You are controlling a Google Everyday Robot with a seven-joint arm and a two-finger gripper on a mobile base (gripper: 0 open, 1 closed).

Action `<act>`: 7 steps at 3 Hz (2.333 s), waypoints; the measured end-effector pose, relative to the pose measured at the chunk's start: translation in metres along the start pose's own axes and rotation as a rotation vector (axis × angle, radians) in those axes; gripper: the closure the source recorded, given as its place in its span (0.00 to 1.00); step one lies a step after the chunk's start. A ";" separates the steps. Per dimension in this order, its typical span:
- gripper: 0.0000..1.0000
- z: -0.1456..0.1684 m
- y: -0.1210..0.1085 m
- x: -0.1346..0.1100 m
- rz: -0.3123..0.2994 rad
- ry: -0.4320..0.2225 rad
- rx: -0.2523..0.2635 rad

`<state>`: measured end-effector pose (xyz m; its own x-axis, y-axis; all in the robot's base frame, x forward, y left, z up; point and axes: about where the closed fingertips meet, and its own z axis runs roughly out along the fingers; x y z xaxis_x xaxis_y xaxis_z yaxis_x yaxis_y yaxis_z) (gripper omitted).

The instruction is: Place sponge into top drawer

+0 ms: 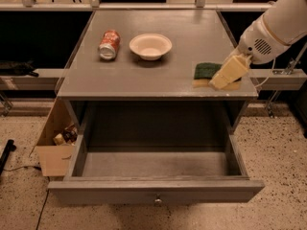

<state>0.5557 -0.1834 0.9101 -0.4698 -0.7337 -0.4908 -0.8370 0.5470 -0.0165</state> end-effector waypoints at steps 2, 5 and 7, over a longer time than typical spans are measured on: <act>1.00 0.002 0.010 0.018 0.030 -0.023 -0.005; 1.00 -0.002 0.086 0.112 0.187 -0.115 0.031; 1.00 0.058 0.089 0.105 0.296 -0.145 0.019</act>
Offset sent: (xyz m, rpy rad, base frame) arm -0.1029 -0.0536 -0.0675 0.1963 0.0196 -0.1585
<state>0.4484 -0.1886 0.8061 -0.6461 -0.4773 -0.5956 -0.6637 0.7367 0.1296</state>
